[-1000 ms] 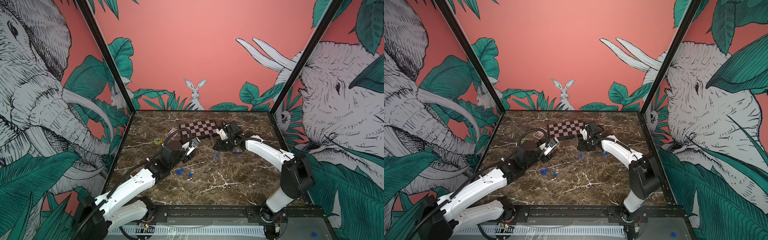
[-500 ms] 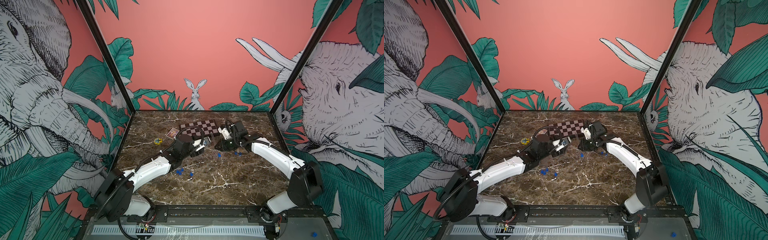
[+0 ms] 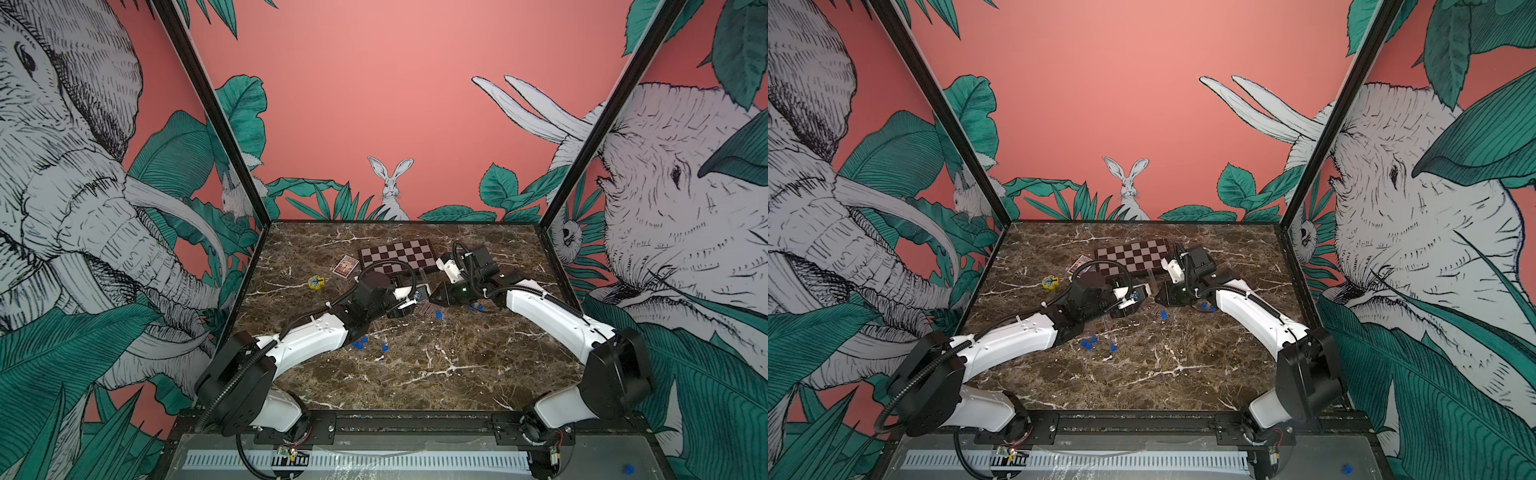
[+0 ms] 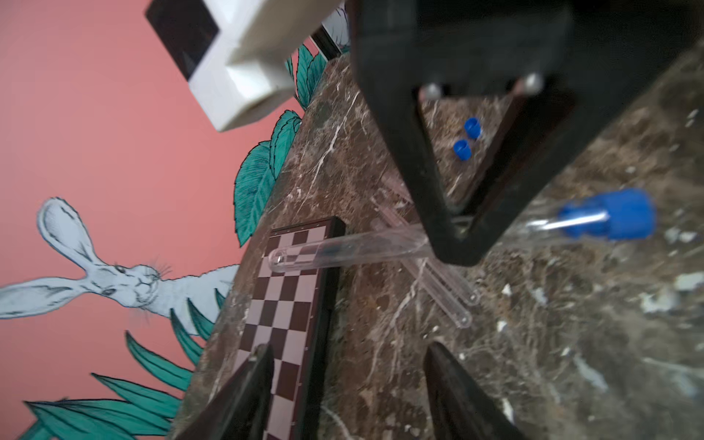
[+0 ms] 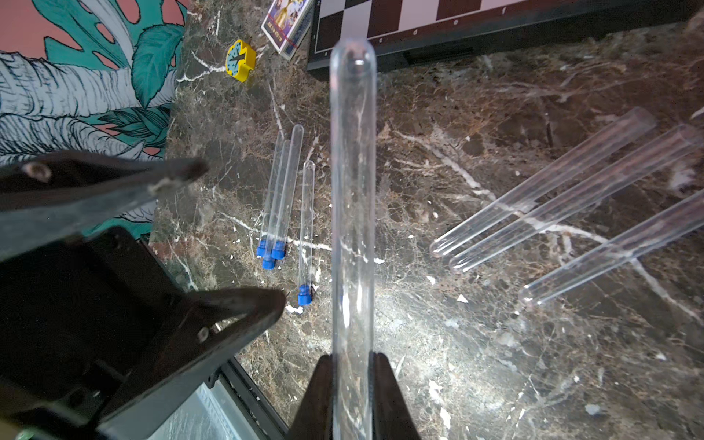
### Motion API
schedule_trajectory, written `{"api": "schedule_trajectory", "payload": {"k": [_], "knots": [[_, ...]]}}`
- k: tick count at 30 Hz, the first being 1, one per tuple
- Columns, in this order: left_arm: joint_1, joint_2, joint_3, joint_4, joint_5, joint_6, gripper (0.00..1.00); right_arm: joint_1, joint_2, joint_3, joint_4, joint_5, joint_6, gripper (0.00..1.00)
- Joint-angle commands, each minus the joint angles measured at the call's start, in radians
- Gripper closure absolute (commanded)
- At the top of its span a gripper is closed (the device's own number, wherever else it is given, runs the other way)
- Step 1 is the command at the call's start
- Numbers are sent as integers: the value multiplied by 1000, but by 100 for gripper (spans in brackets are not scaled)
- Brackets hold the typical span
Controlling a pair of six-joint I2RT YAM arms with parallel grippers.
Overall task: Remove stoppers from test tubes
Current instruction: Adjust the test tube.
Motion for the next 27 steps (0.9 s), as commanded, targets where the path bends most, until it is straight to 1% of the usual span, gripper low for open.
{"api": "schedule_trajectory", "payload": {"k": [1,7,10,17,21,23,25,27], "knots": [[3,35,50,82,-50,226,34,-3,-5,20,-7,-50,-19,85],[-17,114,104,110,-31,362,34,-3,-3,16,-4,-68,-11,84],[-29,138,115,105,-27,400,34,-4,-2,15,0,-73,-10,84],[-38,173,123,96,-30,467,40,-3,1,13,8,-99,-1,84],[-38,169,82,210,-47,475,44,-4,-3,-5,11,-115,-6,84],[-37,166,49,297,-69,475,44,-16,-14,-22,24,-154,-5,84],[-35,166,23,360,-55,493,44,-38,-26,-39,42,-199,1,84],[-36,157,5,378,-39,522,43,-62,-38,-43,35,-222,-7,84]]}}
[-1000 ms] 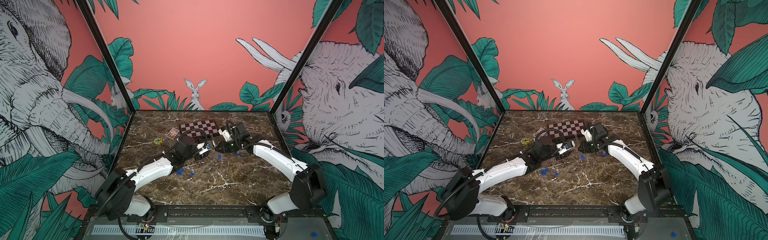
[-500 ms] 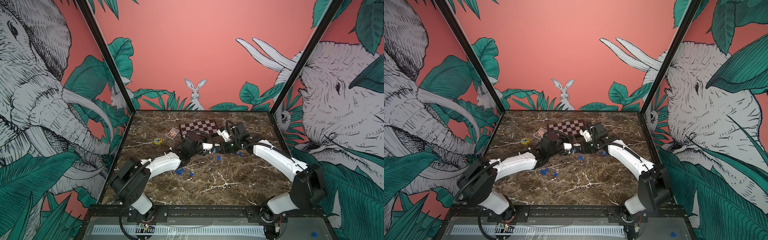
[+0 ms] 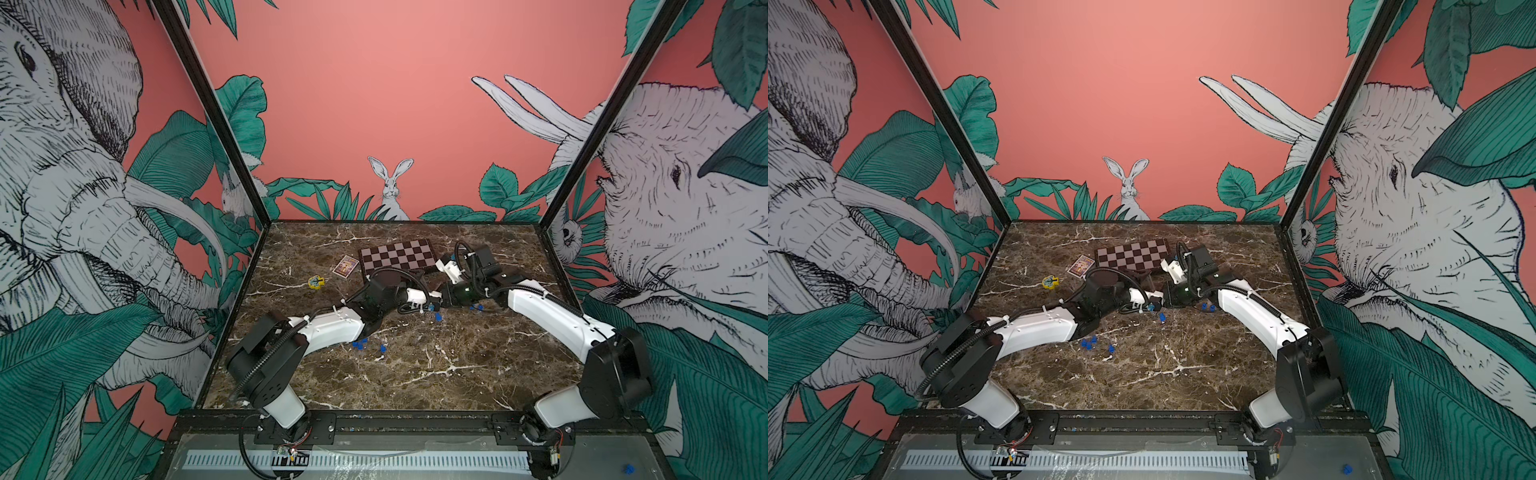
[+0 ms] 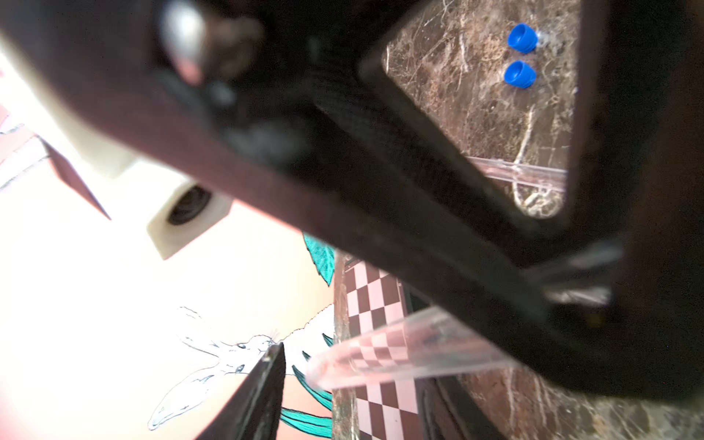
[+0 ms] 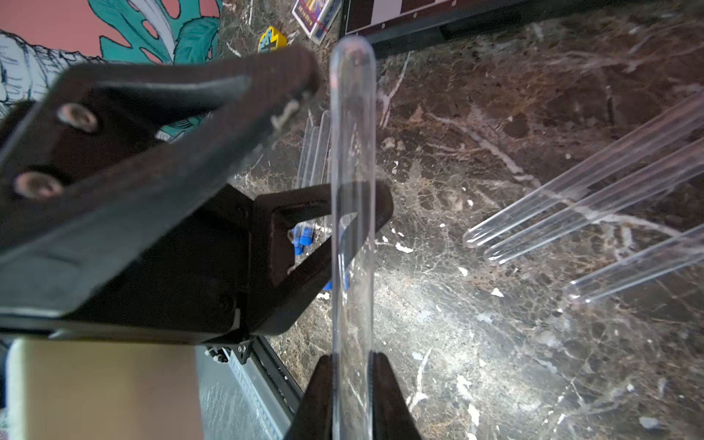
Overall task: Remove stoppers from test tubes
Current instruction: Adjust the test tube.
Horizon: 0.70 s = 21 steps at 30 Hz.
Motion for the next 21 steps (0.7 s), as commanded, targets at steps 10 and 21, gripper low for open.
{"api": "schedule_trajectory", "payload": {"k": [10,21], "knots": [[13,-94,-128,208,27,97,38,-57,-54,-12,-10,-126,-45,84],[-14,-90,-142,219,16,136,36,-58,-44,-13,-39,-170,-100,84]]}}
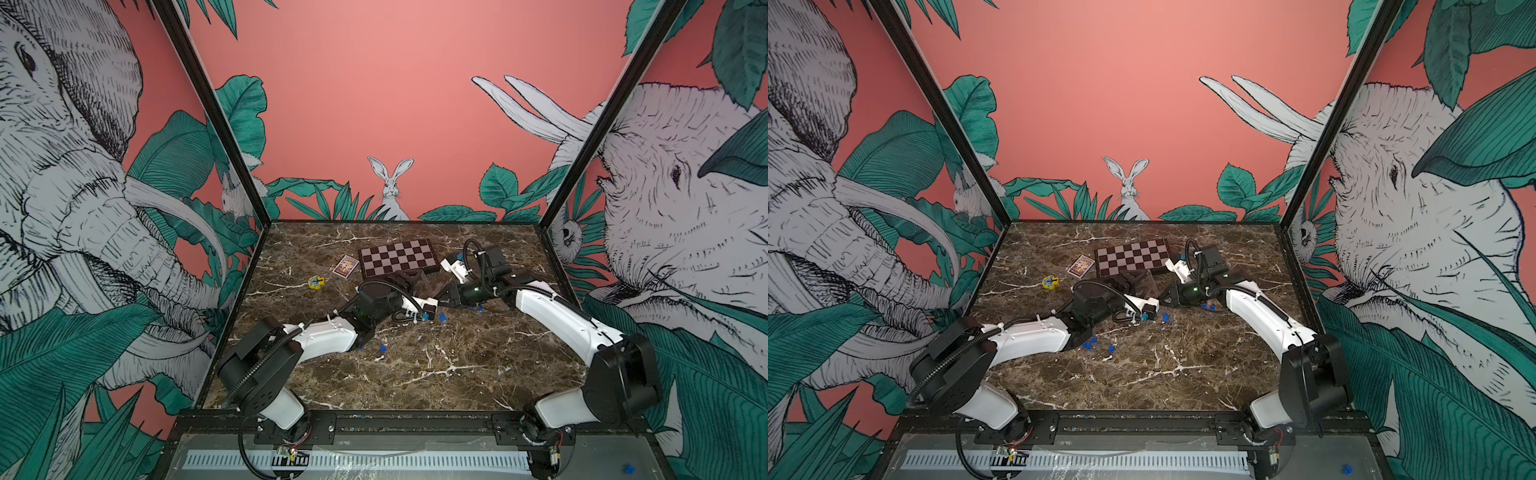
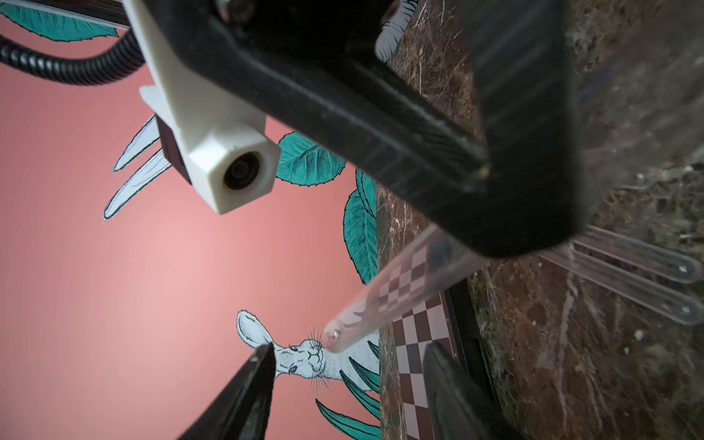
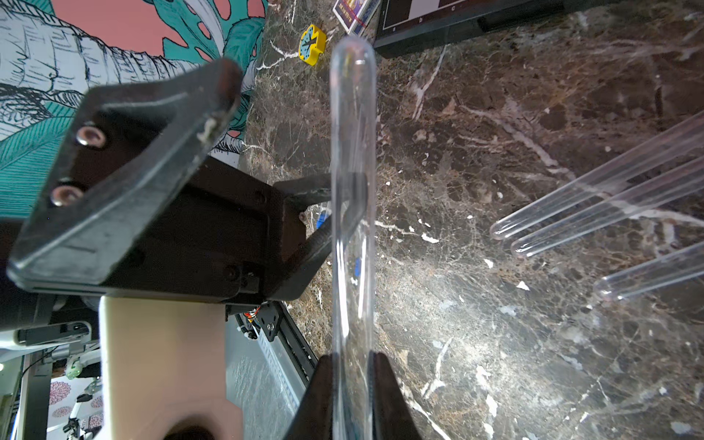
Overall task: Remove stoppers from test tubes
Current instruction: Adjust the test tube.
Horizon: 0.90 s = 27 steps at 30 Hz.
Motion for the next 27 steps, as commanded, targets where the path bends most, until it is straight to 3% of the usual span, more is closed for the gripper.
{"api": "schedule_trajectory", "payload": {"k": [1,6,13,27], "knots": [[-11,-36,-28,31,0,40,36,0,-13,-1,-19,-46,-48,84],[-27,-59,-46,31,-23,57,36,-13,-7,-32,45,-137,-20,84],[-31,-83,-54,55,-50,64,36,-69,10,-136,368,-302,216,84],[-47,-126,-57,-27,-21,114,37,-105,-43,-280,521,-393,311,84]]}}
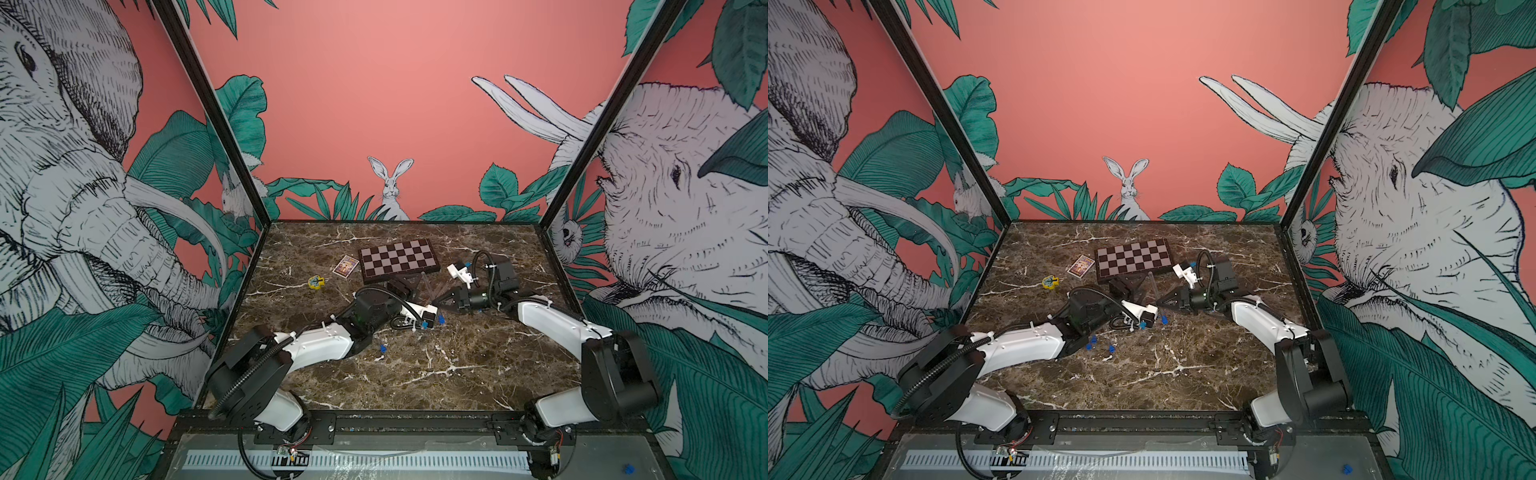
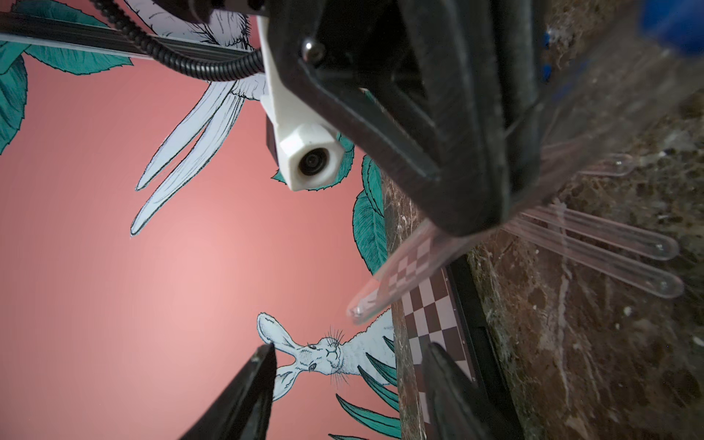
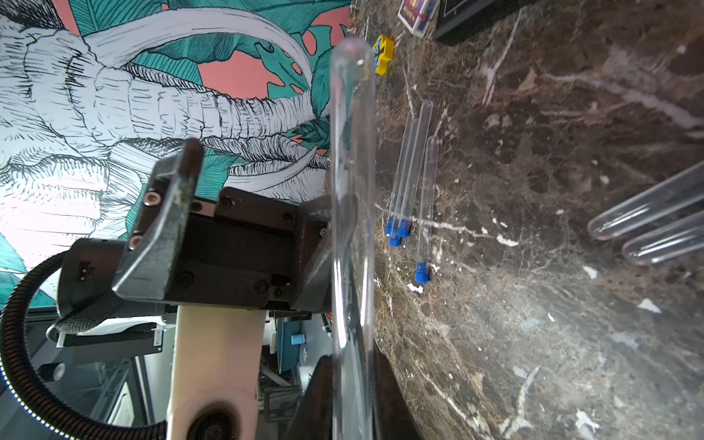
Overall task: Remove stoppers from test tubes
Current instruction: Adjust the test tube.
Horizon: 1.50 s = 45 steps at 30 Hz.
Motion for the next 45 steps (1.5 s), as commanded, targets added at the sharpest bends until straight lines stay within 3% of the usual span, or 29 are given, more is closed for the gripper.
{"api": "schedule_trajectory", "payload": {"k": [1,16,28,40,45], "knots": [[-14,-45,-12,-22,15,48,37,-4,-43,-15,63,-47,10,84],[-53,-49,-34,-56,12,54,39,60,-26,9,-16,-82,-84,84],[-53,-29,-30,-50,5,55,59,96,-4,44,-109,-88,-174,84],[-53,14,-13,-24,3,46,64,119,8,70,-165,-77,-214,81],[-53,17,-12,-22,-1,46,75,119,12,72,-168,-74,-215,81]]}}
